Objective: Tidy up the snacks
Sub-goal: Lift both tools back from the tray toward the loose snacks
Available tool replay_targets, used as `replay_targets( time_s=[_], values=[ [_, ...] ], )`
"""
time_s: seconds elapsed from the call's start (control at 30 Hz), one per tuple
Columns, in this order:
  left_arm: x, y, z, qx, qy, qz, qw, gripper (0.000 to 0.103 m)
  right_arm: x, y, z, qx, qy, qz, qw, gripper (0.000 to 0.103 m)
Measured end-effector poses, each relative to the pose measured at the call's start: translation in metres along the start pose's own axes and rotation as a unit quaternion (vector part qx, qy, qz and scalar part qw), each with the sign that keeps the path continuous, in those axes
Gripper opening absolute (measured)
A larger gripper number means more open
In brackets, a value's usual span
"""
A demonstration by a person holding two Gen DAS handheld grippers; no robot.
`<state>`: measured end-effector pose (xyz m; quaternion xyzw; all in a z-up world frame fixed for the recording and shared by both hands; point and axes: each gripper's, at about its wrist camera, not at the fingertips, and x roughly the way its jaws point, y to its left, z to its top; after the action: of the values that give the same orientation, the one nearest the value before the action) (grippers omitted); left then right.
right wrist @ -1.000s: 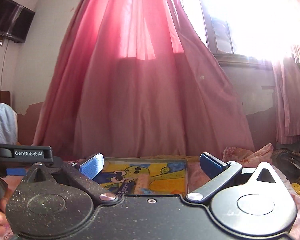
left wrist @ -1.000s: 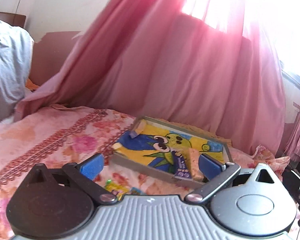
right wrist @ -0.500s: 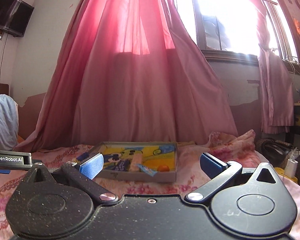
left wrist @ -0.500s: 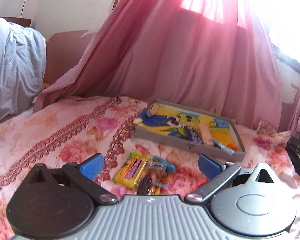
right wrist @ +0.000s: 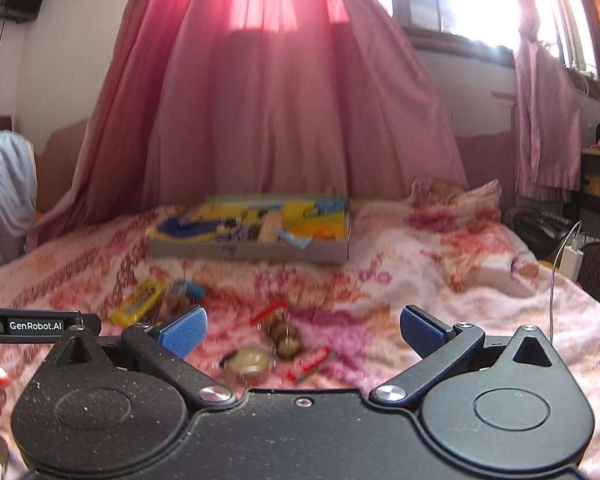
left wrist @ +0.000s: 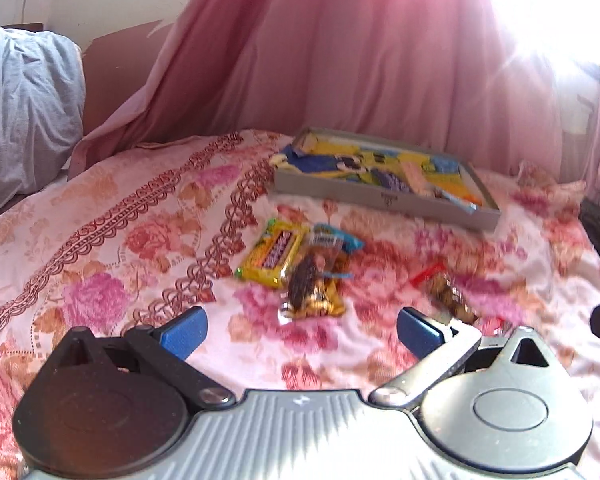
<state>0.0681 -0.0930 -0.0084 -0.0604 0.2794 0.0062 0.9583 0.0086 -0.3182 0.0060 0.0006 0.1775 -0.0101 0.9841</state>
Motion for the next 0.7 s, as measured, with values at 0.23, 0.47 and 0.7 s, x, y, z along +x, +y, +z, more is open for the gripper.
replay_targets(
  time_s=[0.23,0.47,0.7],
  values=[
    [0.003,-0.001,-0.011,0.009,0.020,0.000,0.9998,0.103,0.012,0.006,-0.006,-0.018,0.041,-0.002,0.999,0.102],
    [0.007,0.000,-0.011,0.003,0.028,0.008,0.9996,0.103,0.021,0.005,-0.009,-0.018,0.065,-0.006,0.998,0.102],
    [0.012,-0.003,-0.014,0.011,0.034,0.015,0.9992,0.103,0.029,0.000,-0.009,-0.002,0.089,-0.016,0.996,0.102]
  ],
)
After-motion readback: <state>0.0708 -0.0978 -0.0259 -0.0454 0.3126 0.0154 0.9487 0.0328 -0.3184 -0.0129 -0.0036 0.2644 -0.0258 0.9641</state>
